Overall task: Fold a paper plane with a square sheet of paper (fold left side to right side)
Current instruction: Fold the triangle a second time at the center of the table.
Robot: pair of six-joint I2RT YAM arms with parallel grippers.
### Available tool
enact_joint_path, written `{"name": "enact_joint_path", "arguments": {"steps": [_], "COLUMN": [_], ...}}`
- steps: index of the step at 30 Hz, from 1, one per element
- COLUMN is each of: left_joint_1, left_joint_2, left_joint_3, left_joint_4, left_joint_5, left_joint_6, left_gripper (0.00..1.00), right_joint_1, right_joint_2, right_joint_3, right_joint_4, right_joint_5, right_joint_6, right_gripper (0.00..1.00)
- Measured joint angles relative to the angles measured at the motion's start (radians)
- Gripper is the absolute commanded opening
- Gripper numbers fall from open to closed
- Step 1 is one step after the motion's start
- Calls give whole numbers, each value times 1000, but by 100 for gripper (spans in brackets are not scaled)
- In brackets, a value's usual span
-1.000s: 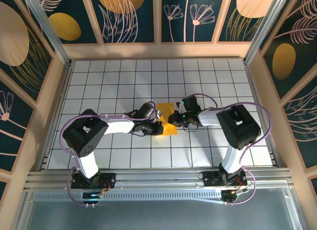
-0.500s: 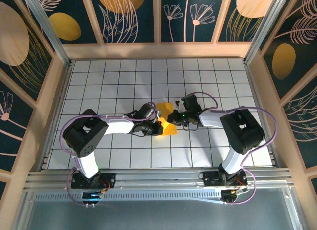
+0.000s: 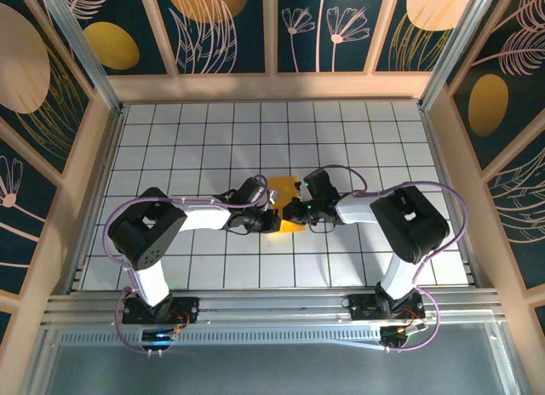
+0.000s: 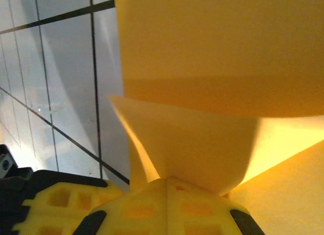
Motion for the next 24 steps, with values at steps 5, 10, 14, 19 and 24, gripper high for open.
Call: {"name": "enact_joint_path", "arguments": {"steps": [5, 10, 14, 19, 24], "left_joint_1": [0, 0, 0, 0, 0], "left_joint_2": [0, 0, 0, -1, -1], "left_joint_3": [0, -5, -11, -20, -23], "left_joint_4": [0, 9, 27, 46, 52], "left_joint_5": [-4, -9, -14, -18, -18], "left_joint_6": [0, 0, 0, 0, 0], "left_gripper": [0, 0, 0, 0, 0], "right_joint_1": [0, -6, -23, -83, -154], "right_joint_2": [6, 8, 11, 16, 19], "right_joint_3": [14, 20, 21, 21, 21], "right_joint_4": [-16, -26, -26, -26, -25], "right_joint_5": [8, 9, -4, -28, -43], "right_joint_6": [-14, -32, -42, -60, -73], "right_gripper": [0, 0, 0, 0, 0]}}
